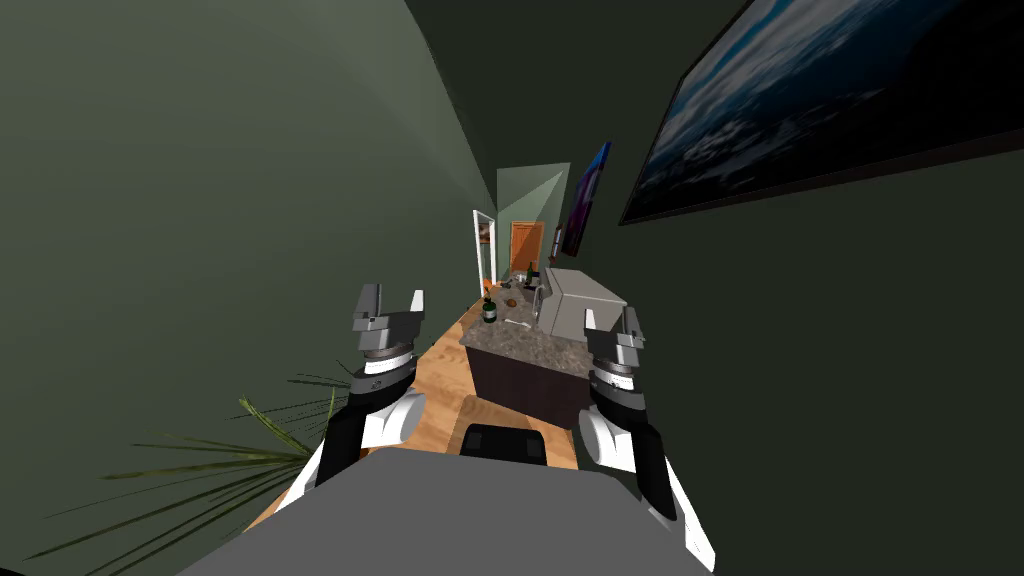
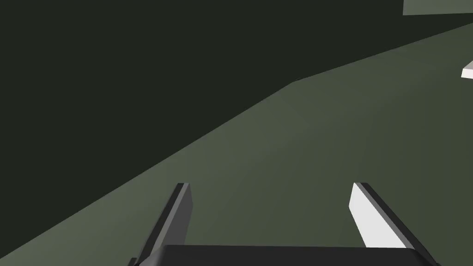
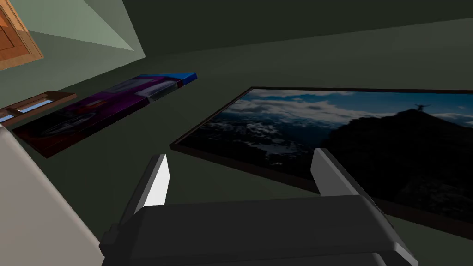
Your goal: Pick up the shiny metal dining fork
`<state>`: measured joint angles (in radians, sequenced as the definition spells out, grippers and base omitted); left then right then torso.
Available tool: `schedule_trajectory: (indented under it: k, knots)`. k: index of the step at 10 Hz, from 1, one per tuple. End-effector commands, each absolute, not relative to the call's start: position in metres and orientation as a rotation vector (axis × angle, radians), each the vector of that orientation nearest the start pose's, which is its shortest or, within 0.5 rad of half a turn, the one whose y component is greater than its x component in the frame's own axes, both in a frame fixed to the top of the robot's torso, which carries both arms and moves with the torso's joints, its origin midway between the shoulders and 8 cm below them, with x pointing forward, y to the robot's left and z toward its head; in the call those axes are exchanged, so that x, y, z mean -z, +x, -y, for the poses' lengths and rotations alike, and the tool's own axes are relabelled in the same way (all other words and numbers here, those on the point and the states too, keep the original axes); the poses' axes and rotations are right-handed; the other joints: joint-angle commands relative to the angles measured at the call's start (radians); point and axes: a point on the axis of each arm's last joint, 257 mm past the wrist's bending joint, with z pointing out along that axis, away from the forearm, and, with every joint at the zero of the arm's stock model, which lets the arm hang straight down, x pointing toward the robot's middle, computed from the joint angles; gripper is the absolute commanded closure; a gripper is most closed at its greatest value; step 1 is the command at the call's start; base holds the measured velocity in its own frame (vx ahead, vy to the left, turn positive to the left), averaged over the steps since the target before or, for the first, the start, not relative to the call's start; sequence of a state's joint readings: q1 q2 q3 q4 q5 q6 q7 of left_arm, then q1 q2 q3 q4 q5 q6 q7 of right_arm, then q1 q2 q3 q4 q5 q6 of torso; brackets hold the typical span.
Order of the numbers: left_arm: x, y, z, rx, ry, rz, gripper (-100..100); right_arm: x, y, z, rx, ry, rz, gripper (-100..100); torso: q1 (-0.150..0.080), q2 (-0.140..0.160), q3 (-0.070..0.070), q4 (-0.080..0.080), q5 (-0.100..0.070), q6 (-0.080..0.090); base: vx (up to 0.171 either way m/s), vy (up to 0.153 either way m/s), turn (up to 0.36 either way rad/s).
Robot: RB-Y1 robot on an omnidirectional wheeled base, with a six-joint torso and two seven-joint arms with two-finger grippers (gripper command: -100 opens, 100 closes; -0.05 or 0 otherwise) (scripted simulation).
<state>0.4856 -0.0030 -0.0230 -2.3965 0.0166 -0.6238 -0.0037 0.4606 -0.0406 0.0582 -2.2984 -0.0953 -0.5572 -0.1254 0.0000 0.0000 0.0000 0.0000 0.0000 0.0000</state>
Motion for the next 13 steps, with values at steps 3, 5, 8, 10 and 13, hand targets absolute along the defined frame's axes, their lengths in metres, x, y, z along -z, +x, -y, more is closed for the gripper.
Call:
schedule_trajectory:
  k: [3,5,8,10,13]
  knots:
    - [-0.098,0.293,-0.264,1.387,-0.465,-0.420,0,-0.044,0.341,0.250,-1.542,0.583,-0.583,-100,0.004,0.000,0.000,0.000,0.001,0.000,0.006,0.067,0.027]
    - [-0.098,0.293,-0.264,1.387,-0.465,-0.420,0,-0.033,0.348,0.241,-1.500,0.519,-0.667,-100,0.007,-0.001,-0.001,0.000,0.002,0.000,0.020,0.115,0.042]
    - [-0.098,0.293,-0.264,1.387,-0.466,-0.420,0,-0.020,0.356,0.233,-1.443,0.437,-0.762,-100,0.012,-0.001,-0.001,0.000,0.003,0.000,0.019,0.159,0.045]
    - [-0.098,0.293,-0.264,1.387,-0.465,-0.420,0,-0.004,0.364,0.226,-1.374,0.343,-0.854,-100,0.008,-0.002,-0.001,0.000,0.002,0.000,0.029,0.131,0.057]
    - [-0.098,0.293,-0.264,1.387,-0.465,-0.420,0,0.014,0.372,0.221,-1.292,0.228,-0.956,-100,0.010,-0.001,0.000,0.000,0.003,0.000,0.011,0.163,0.048]
